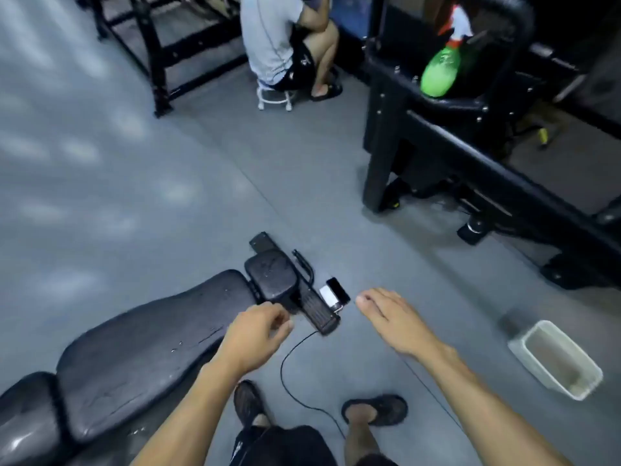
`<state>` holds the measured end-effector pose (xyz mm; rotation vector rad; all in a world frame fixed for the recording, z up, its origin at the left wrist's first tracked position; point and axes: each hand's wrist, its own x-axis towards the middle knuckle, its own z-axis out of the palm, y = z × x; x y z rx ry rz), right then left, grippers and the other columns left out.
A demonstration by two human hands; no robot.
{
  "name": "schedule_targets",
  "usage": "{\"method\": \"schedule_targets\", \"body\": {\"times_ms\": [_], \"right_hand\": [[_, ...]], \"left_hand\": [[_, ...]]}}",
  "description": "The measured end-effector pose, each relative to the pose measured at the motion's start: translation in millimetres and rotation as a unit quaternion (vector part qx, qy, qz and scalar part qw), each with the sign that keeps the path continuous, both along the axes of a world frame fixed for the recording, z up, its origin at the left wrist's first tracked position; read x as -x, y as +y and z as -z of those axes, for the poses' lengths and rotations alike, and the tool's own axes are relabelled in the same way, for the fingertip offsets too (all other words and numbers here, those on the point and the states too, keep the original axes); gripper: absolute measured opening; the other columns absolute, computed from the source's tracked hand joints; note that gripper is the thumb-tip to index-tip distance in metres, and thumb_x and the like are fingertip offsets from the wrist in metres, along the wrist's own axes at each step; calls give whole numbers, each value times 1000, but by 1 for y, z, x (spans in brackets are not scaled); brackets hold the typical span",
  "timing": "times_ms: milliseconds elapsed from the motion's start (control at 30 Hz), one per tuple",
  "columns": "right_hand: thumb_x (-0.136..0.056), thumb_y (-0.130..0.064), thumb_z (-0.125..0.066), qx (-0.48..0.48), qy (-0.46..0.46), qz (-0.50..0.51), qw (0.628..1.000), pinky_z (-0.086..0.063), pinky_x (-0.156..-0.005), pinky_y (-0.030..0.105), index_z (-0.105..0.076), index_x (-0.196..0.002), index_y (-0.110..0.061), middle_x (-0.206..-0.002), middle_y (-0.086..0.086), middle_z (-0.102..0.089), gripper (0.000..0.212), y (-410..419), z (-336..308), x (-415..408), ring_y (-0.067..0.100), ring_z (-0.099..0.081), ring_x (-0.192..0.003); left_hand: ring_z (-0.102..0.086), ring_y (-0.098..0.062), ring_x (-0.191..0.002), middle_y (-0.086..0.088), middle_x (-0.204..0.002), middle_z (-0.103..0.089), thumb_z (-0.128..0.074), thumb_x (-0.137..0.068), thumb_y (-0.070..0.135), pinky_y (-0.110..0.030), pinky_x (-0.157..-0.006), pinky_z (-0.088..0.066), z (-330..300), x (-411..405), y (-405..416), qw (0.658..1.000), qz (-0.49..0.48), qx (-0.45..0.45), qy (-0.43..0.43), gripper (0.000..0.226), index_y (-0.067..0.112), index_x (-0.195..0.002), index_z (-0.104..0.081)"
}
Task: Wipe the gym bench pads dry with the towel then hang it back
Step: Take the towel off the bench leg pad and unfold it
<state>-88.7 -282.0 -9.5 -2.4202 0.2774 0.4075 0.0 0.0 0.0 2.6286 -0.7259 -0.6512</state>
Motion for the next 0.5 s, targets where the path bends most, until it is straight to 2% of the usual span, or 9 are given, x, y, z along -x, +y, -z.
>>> {"method": "schedule_targets", "body": {"times_ms": [67,100,167,267,367,500], "right_hand": [[-89,-83,-5,5,-5,-26,1000,-43,-97,39,-60,-112,-31,-109,-11,-61,79,46,4,-22,20,-57,-106],[-88,-83,-4,8,2,-38,999,-43,-97,39,-60,-112,-32,-111,-12,-61,80,70,3,-33,20,-56,-106],[-93,-77,-11,17,21,-76,997,-42,-99,39,-59,-113,-33,-112,-13,-60,68,121,2,-53,18,-54,-108],[-101,-62,-23,36,36,-122,991,-41,-100,39,-60,-114,-32,-113,-12,-60,49,200,-3,-83,17,-51,-112],[-100,-63,-23,36,35,-164,985,-41,-100,39,-59,-111,-34,-113,-13,-60,47,279,-12,-108,17,-52,-112],[-102,-61,-24,50,42,-247,967,-40,-100,41,-59,-117,-33,-122,-13,-59,47,364,-22,-138,16,-50,-115]], "left_hand": [[-55,-15,-85,15,-84,-55,-41,-91,58,-35,-74,-45,-4,-11,52,1000,-28,1,-3,27,35,-88,-55],[-57,-16,-86,15,-84,-56,-37,-89,61,-36,-76,-46,0,-18,80,999,-39,-4,-12,33,34,-88,-55],[-59,-16,-90,15,-89,-59,-38,-90,61,-38,-81,-47,1,-25,138,997,-82,-2,-4,37,32,-92,-60],[-57,-13,-91,19,-89,-56,-42,-93,58,-36,-84,-47,2,-30,226,992,-127,2,1,28,35,-92,-58],[-53,-11,-88,21,-85,-51,-45,-95,56,-33,-80,-43,3,-28,303,985,-170,7,6,20,38,-88,-51],[-58,-14,-94,18,-90,-55,-51,-99,49,-34,-83,-45,1,-18,382,970,-243,13,4,19,33,-90,-57]]}}
